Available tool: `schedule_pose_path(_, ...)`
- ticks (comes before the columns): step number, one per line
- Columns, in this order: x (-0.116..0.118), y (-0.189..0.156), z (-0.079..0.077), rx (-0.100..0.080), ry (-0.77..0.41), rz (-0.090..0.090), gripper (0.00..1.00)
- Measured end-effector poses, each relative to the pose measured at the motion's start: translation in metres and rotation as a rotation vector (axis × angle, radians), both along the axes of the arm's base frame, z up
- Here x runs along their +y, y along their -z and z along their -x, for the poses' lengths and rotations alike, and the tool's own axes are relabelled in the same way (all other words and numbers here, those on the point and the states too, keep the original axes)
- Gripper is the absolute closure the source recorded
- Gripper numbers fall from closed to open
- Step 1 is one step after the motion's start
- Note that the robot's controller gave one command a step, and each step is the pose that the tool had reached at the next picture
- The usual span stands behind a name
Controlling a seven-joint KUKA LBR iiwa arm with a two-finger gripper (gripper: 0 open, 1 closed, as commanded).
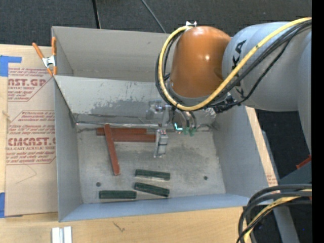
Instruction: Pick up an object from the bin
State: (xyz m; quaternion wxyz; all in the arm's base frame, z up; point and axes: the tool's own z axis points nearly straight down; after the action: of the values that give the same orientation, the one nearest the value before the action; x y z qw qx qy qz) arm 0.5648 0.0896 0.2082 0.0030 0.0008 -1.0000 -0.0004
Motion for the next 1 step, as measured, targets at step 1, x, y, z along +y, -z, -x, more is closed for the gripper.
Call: schedule_pose_path(1,-0.0004,-0.0044,-0.0016,-0.008,0.001,-0.001,0.00)
